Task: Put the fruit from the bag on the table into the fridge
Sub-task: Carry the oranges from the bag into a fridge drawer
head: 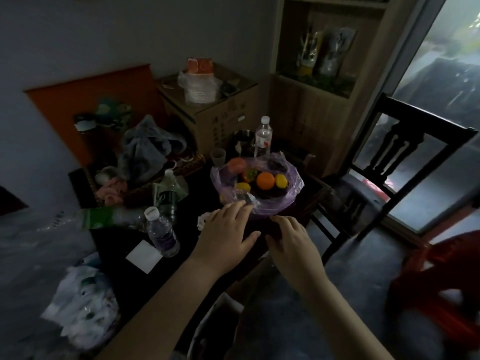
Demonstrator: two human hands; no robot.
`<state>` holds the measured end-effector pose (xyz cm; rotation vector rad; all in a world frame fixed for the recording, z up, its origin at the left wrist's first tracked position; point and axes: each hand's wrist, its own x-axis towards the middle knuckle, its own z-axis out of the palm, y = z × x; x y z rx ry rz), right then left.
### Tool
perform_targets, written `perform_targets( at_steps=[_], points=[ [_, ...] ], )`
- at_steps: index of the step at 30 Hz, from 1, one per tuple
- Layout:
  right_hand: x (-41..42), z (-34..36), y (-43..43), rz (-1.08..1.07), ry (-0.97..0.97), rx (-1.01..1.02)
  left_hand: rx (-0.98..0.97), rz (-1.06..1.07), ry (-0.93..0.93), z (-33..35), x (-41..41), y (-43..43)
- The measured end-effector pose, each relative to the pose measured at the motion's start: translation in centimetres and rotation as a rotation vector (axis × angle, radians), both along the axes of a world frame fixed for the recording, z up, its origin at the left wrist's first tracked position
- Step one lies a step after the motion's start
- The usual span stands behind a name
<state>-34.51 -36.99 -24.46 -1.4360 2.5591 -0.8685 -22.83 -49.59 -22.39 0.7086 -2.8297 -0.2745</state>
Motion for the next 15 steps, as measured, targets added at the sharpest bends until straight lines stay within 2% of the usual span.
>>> perform_targets(
  at_steps=[4, 15],
  points=[
    [-1.6, -0.4, -1.4, 0.076, 0.023, 0.027, -0.004, 0.026, -0.015, -0.8, -1.6, -0.6],
    [-10.3, -2.2, -8.6, 0.104, 0.011, 0.077, 0.047, 0.065, -0.052, -2.6, -8.3, -7.6]
  ],
)
